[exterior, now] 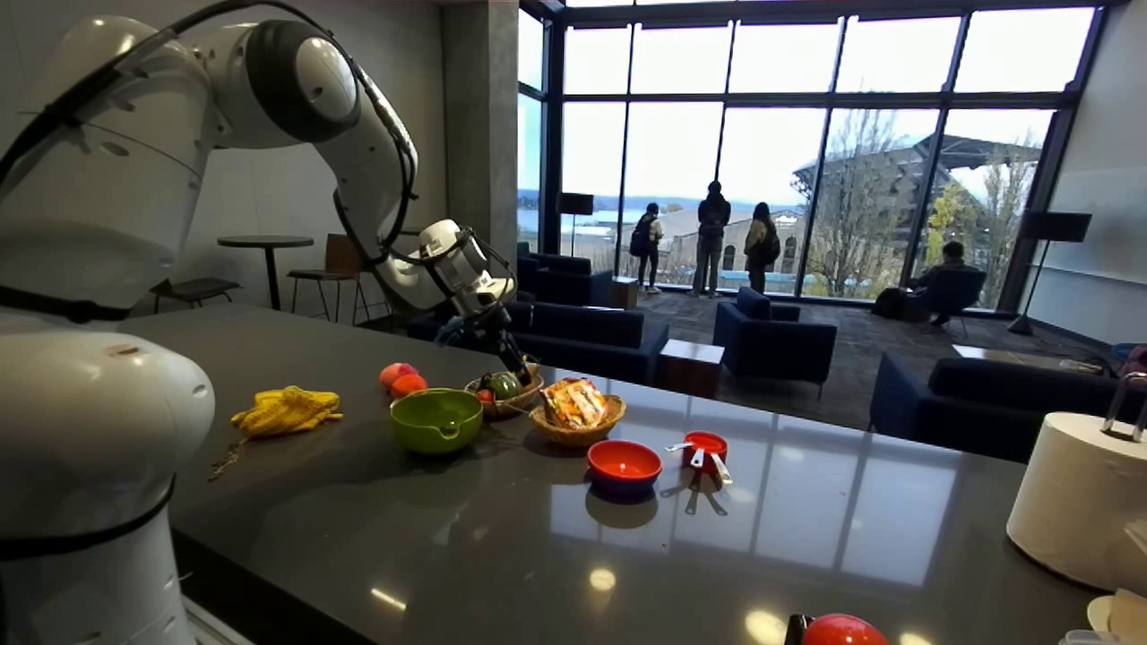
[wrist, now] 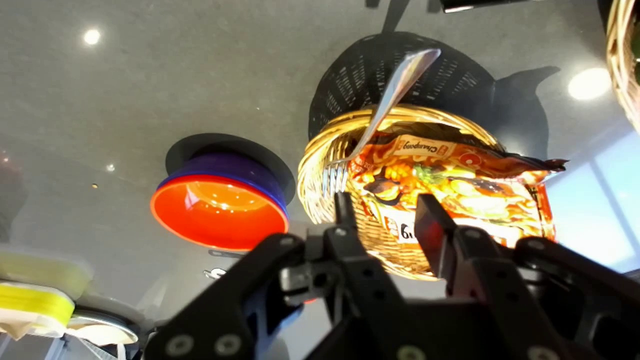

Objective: Take the spoon from the basket, use it to stir the contents of the green bowl and the put it back in the basket

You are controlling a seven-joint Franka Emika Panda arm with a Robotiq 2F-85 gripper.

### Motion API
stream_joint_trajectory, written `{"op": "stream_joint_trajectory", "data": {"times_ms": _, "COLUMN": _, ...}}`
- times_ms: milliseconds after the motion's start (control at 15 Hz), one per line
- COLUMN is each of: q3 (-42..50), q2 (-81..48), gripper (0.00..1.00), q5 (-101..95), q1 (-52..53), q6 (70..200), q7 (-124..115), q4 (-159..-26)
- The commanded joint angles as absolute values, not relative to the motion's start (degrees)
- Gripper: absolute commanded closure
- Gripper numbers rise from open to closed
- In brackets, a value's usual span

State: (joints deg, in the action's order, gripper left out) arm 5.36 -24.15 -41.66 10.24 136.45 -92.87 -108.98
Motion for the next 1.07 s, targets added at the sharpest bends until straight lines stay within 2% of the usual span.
{"op": "stream_joint_trajectory", "data": {"times_ms": 0, "q3": 4.2, "q2": -21.5, "gripper": 0.32, "q5": -40.2, "q1": 9.9, "q6": 136.3, "q7": -90.5, "q4": -110.9}}
{"op": "stream_joint_trajectory", "data": {"times_ms": 333, "q3": -0.6, "q2": -14.7, "gripper": 0.01, "q5": -27.5, "q1": 8.2, "q6": 137.3, "q7": -76.6, "q4": -114.7}}
{"op": "stream_joint_trajectory", "data": {"times_ms": 667, "q3": -3.5, "q2": -7.2, "gripper": 0.00, "q5": -11.2, "q1": 8.3, "q6": 130.3, "q7": -57.4, "q4": -118.1}}
{"op": "stream_joint_trajectory", "data": {"times_ms": 1000, "q3": -4.2, "q2": 0.5, "gripper": 0.00, "q5": -13.9, "q1": 9.0, "q6": 124.5, "q7": -42.7, "q4": -123.4}}
